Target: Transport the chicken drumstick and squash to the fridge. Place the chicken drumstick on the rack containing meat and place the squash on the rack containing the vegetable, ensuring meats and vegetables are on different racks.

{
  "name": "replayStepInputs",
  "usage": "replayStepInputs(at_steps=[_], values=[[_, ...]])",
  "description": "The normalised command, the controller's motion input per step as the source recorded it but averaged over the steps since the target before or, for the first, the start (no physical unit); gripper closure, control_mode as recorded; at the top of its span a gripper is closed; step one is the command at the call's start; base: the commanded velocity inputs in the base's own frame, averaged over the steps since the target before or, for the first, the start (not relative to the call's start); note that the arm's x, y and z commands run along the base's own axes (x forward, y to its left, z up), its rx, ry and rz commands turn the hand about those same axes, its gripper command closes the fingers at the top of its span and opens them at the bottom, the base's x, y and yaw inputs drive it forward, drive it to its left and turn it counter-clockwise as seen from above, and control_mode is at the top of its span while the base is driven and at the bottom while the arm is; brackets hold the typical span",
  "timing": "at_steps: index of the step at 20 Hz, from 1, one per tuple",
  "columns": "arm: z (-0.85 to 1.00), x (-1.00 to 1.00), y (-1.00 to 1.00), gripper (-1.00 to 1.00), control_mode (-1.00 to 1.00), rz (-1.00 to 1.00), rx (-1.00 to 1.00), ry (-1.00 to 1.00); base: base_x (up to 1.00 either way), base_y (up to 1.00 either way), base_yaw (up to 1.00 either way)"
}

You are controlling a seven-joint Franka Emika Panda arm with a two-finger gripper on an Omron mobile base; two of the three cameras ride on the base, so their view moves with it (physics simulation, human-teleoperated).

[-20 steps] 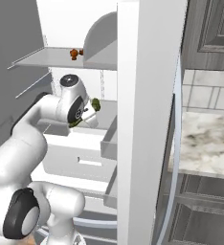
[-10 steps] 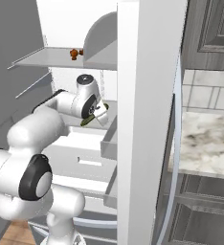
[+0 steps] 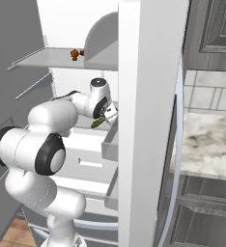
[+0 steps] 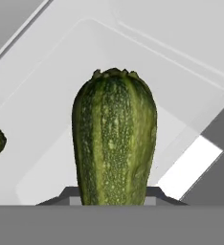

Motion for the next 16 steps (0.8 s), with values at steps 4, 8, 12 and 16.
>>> replayStepInputs(at_steps=[4, 8, 12, 16], values=[[-0.38, 0.56, -0.17, 1.00, -1.00, 0.00, 0.00, 0.00, 0.00, 0.00, 0.00], [-0.43, 0.67, -0.02, 1.00, -1.00, 0.00, 0.00, 0.03, 0.00, 0.00, 0.00], [-0.32, 0.59, -0.08, 1.00, -1.00, 0.00, 0.00, 0.00, 0.00, 0.00, 0.00], [-0.26, 0.41, -0.14, 1.00, -1.00, 0.00, 0.00, 0.03, 0.00, 0.00, 0.00]])
